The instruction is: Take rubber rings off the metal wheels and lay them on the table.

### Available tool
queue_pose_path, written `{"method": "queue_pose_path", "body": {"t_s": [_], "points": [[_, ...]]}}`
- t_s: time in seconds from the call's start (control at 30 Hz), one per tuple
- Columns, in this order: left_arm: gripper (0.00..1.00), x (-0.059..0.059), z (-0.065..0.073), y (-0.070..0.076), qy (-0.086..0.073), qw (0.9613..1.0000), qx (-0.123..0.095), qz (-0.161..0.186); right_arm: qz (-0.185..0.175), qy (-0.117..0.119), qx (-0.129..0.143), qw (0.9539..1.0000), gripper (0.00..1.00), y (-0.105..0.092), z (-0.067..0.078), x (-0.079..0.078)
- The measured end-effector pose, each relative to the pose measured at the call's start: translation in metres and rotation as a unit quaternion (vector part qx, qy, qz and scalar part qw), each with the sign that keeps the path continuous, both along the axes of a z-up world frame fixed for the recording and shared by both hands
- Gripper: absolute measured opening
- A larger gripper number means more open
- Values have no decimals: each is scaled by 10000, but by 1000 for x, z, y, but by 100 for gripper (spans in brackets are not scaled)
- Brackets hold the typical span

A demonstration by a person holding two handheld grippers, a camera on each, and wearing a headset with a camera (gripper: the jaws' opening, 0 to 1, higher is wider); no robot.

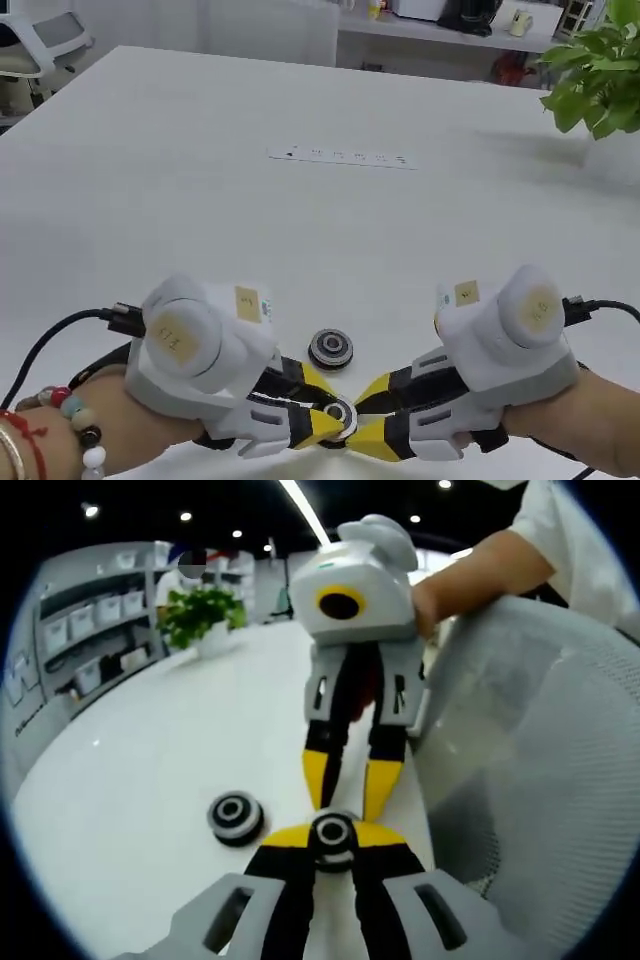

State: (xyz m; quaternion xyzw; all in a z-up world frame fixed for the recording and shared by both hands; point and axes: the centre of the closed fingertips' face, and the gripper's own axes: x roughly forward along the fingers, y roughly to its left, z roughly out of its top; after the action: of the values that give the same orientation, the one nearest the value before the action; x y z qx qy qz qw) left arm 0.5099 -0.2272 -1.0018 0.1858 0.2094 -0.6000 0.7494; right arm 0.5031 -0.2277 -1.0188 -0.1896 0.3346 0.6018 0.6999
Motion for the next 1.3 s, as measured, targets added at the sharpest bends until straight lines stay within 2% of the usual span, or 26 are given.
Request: {"method": "queue_pose_path", "body": {"t_s": [0.27,0.7,1.3], "points": [[14,1,0,1,-30,10000,-45,29,30,-73,-100,9999,12,-2,-2,2],[14,6,1,3,-39,9997,-89,203,-152,-77,-203,9996,3,-3,-2,6],[14,9,1,3,-102,9997,-25,240,-559,45,-195,9982,0,-6,-1,12]]}}
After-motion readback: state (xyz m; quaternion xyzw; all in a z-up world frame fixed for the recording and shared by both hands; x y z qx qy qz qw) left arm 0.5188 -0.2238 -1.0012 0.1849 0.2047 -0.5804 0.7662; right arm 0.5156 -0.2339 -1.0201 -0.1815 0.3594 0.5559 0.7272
